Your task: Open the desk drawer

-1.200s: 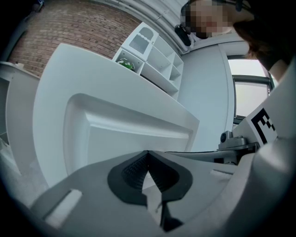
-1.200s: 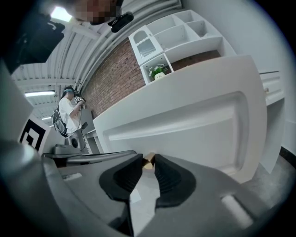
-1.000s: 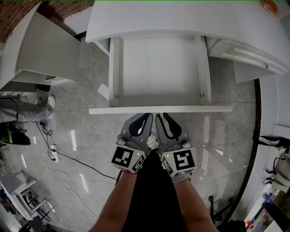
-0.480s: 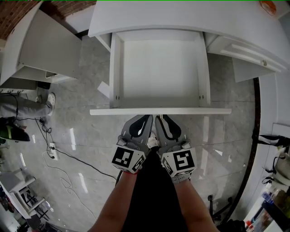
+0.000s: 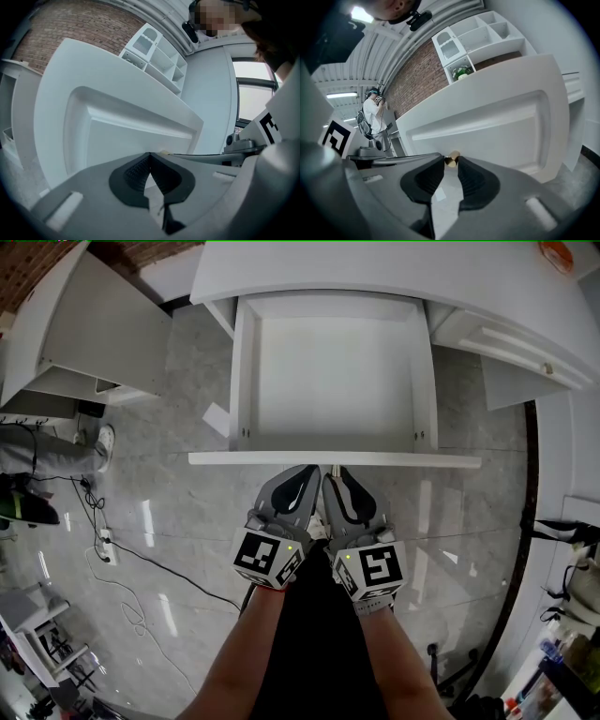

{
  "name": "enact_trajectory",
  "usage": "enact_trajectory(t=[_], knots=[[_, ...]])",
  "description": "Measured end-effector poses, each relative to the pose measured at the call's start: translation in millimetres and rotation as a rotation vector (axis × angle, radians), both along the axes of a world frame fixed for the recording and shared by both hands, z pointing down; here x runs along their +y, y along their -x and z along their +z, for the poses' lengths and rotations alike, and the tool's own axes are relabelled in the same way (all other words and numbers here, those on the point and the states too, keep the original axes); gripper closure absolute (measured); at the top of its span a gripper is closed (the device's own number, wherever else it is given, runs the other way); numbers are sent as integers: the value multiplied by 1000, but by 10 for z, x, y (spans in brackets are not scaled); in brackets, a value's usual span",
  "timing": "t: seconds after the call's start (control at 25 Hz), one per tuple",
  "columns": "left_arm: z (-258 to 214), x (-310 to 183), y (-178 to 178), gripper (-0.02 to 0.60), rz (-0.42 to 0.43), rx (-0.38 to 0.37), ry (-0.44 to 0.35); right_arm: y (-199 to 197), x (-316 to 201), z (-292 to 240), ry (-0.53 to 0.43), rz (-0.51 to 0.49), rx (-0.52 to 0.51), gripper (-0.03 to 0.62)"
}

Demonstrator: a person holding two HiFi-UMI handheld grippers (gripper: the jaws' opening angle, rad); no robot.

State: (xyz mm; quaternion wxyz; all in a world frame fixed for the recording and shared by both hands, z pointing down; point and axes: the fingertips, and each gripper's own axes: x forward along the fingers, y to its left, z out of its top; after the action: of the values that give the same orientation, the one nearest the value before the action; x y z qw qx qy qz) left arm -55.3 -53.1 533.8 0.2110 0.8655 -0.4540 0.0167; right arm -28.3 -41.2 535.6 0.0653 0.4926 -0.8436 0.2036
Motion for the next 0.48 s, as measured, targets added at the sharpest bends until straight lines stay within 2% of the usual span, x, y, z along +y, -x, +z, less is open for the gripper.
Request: enact_trajectory(t=[0.16, 0.2, 0.36, 0.48], knots=[[-20, 36, 29, 580, -1, -9, -7, 0, 127, 54, 19, -25, 3, 507], [-34, 47, 45, 580, -6, -12, -15, -7, 149, 23, 6, -35, 4, 508], [-137, 109, 111, 580, -30, -23, -34, -55, 210, -215, -76, -58, -5, 591], [-190, 172, 136, 580, -37, -28, -59, -150, 223, -363, -112, -42, -12, 591]])
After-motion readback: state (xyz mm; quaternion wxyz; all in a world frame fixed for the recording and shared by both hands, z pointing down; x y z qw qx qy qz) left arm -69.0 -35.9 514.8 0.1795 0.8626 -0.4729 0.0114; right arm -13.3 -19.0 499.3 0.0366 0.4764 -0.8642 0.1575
